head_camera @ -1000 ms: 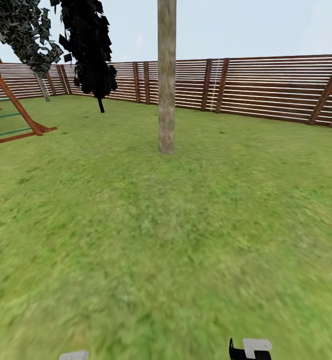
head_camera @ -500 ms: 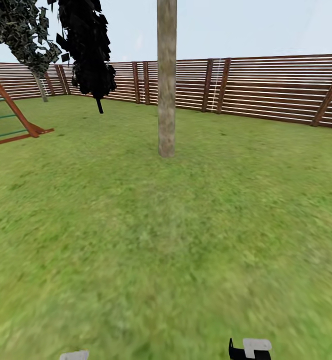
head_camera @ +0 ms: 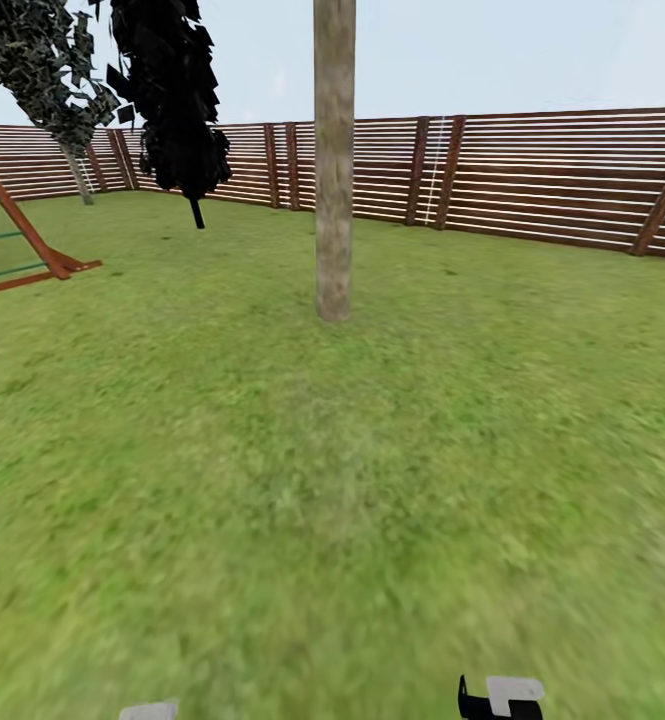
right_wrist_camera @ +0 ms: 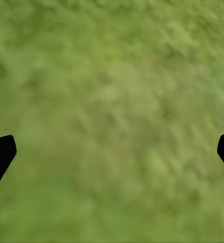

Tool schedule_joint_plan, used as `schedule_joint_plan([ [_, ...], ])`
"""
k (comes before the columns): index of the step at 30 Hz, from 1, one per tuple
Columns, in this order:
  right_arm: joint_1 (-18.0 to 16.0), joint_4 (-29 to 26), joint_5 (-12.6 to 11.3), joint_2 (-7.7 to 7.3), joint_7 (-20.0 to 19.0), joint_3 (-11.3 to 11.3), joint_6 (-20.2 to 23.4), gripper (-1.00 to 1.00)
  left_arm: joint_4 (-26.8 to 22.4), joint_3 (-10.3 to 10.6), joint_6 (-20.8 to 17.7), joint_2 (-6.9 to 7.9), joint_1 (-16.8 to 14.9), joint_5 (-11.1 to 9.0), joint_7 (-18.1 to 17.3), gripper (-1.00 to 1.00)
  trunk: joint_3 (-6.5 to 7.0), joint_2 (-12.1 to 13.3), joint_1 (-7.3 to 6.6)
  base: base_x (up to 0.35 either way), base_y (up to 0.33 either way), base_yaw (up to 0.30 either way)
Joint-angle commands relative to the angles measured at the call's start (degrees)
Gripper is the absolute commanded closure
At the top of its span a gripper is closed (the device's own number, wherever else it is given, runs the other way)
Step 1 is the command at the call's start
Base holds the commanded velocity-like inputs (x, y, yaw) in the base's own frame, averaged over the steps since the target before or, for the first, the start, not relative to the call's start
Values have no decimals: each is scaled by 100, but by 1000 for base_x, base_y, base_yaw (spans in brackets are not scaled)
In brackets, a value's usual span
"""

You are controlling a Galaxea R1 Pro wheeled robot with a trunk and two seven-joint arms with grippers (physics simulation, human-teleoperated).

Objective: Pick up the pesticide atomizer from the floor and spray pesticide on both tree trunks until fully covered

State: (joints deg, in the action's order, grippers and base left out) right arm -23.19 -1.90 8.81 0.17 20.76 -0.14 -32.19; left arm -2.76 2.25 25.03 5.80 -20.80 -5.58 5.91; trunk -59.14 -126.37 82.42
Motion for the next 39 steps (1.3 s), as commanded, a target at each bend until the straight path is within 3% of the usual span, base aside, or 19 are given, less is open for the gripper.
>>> schedule_joint_plan([
  [1, -4, 5, 60, 1, 52, -3, 3, -100, 4, 27, 19, 0, -3, -57, -2, 100, -5, -2, 3, 339, 0, 0],
  [39, -7, 14, 77, -17, 50, -1, 3, -100, 6, 30, 19, 0, -3, -57, -2, 100, -5, -2, 3, 339, 0, 17],
])
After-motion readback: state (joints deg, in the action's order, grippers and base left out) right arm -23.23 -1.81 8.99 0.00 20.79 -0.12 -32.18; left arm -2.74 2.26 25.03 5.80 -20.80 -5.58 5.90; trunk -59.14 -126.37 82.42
